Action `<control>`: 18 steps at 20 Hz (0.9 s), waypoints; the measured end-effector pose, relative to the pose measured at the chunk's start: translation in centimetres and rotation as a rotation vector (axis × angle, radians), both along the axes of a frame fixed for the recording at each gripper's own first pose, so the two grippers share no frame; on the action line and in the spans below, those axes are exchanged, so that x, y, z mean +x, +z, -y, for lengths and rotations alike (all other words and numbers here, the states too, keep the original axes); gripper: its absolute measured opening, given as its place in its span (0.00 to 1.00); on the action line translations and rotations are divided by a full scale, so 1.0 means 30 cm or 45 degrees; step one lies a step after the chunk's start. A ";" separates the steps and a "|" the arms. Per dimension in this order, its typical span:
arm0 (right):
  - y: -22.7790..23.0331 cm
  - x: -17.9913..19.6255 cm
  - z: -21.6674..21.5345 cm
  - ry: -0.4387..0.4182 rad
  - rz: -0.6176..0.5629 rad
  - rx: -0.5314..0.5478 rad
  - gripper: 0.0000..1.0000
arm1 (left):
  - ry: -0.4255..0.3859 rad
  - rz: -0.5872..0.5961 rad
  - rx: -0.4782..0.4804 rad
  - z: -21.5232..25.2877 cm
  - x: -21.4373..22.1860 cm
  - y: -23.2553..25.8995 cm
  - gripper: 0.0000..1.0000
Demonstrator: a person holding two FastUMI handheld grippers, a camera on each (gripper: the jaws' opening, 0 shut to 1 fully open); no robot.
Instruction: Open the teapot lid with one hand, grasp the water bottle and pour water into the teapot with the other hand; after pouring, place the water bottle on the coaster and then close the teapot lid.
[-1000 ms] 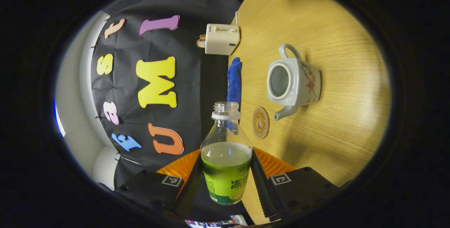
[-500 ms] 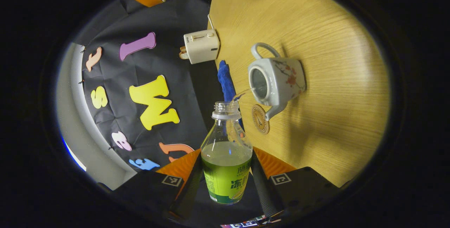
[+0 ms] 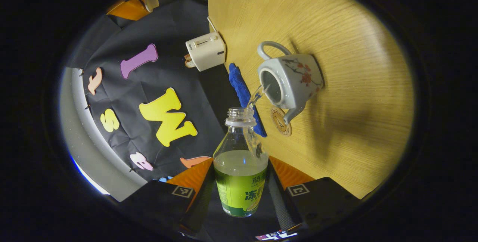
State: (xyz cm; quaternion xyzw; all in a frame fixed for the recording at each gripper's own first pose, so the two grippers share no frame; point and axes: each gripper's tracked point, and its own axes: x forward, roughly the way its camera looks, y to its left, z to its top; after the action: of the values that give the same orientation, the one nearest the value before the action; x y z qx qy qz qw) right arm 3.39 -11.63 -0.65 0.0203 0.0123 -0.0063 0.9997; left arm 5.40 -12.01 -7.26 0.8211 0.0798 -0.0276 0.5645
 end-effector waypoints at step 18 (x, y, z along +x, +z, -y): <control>-0.009 0.003 0.000 0.020 -0.016 -0.025 0.00 | 0.007 0.073 0.253 0.010 0.025 0.070 0.76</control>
State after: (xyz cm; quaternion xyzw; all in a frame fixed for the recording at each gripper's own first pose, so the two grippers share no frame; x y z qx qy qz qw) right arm 3.47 -11.62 -0.93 0.0104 0.0185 0.0013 0.9998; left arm 6.15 -12.32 -5.17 0.8732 0.0684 0.0056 0.4825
